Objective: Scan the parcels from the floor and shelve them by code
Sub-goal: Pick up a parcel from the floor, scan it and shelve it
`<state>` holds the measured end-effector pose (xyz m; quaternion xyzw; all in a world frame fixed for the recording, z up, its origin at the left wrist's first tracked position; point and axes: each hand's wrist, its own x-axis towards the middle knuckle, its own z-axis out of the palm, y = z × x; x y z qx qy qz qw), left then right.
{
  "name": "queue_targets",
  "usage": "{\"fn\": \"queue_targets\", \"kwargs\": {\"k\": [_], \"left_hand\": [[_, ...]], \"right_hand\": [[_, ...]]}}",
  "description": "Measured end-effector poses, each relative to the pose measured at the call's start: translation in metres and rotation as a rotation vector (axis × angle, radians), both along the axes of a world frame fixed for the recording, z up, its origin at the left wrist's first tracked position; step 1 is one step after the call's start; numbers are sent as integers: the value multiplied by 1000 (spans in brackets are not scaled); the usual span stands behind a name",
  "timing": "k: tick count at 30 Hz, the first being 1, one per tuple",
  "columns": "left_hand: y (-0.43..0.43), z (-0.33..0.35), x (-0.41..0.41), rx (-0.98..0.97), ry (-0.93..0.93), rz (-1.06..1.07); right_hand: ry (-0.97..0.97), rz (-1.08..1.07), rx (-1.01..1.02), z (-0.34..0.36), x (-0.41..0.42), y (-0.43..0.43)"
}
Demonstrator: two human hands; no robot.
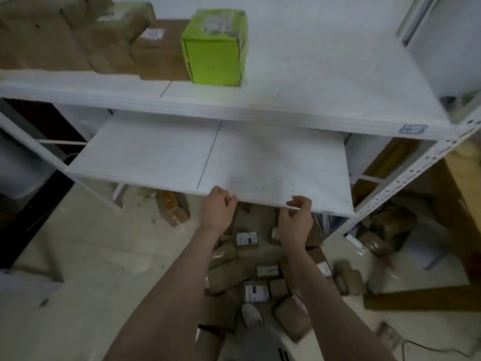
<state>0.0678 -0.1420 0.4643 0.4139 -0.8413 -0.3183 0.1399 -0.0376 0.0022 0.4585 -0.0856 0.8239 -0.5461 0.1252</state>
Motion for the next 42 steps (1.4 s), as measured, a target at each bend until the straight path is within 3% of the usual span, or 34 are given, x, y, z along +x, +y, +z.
{"fn": "queue_targets", "kwargs": {"k": [9, 16, 23, 26, 32, 37, 42], "left_hand": [[108, -128, 72, 261, -159, 56], [172, -199, 22, 316, -242, -72], [229, -286, -53, 381, -358, -131], [246, -332, -87, 370, -351, -172], [251, -448, -134, 321, -532, -312], [246, -526, -163, -20, -756, -499], [242, -609, -188, -137, -881, -618]], "right_hand": [[-213, -42, 277, -124, 42, 141], [-473, -130, 389, -190, 10, 219], [-529, -55, 603, -253, -43, 296], [-597, -91, 552, -314, -71, 313], [-672, -89, 485, -429, -107, 317], [-757, -215, 258, -534, -121, 295], [-910, -390, 31, -612, -130, 265]]}}
